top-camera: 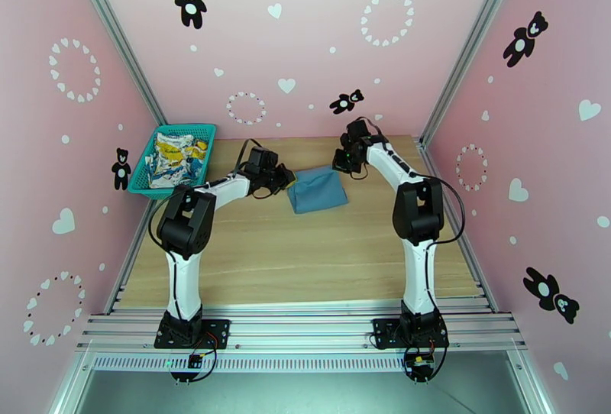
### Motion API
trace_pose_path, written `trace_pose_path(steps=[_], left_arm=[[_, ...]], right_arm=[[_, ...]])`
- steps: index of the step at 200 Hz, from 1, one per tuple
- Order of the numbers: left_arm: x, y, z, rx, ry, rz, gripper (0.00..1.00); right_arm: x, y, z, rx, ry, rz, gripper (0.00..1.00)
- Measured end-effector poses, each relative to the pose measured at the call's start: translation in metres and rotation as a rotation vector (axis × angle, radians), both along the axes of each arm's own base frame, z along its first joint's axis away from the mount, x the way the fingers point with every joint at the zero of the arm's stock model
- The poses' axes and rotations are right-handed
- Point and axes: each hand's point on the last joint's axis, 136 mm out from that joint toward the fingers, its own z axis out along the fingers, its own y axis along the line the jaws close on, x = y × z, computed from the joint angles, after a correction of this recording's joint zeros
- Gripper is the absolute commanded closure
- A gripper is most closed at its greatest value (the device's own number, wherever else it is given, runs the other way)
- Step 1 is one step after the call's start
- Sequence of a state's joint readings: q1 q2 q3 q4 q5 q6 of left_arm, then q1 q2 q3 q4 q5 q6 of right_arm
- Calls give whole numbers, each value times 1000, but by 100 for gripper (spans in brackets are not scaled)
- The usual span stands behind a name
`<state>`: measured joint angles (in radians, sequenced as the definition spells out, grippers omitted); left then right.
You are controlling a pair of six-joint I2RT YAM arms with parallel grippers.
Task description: Fold and stack the mixed laundry pile
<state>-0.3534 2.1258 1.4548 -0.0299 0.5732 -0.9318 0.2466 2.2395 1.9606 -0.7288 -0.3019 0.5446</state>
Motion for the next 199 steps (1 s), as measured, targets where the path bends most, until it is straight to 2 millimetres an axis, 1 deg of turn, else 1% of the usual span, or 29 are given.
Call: trace_pose_path(steps=[20,33,43,62,83,98,106,122,142,153,160,173,185,199], left_arm=[[16,4,-7,-29,-3,19,49],[23,8,-14,-45,4,39,42],[28,13,-18,-55,12,60,41],[36,25,-21,-62,6,88,41],[40,38,-14,-32,-25,93,43],[34,44,-7,30,-46,77,42],[27,44,-1,77,-61,57,41],[16,38,15,177,-110,1,36],[8,19,36,287,-188,-81,36],[5,10,43,343,-219,-116,36],[3,5,44,381,-231,-139,36],[1,-4,44,427,-250,-178,35],[-2,-8,36,459,-250,-212,31],[-7,-8,20,490,-225,-248,26]], right_arm=[[13,3,-15,14,-10,4,71],[22,6,-23,26,-17,7,67],[30,7,-29,32,-27,11,63],[39,7,-37,44,-33,11,61],[41,3,-36,44,-40,17,59],[41,0,-32,37,-55,28,56],[37,-3,-29,28,-60,33,55],[25,-8,-20,13,-65,41,52],[11,-11,-4,9,-88,52,52],[5,-12,3,11,-98,54,52],[2,-12,4,11,-101,55,52],[-6,-13,1,9,-96,56,52],[-15,-14,-8,6,-74,56,53],[-26,-15,-22,-1,-40,59,52]])
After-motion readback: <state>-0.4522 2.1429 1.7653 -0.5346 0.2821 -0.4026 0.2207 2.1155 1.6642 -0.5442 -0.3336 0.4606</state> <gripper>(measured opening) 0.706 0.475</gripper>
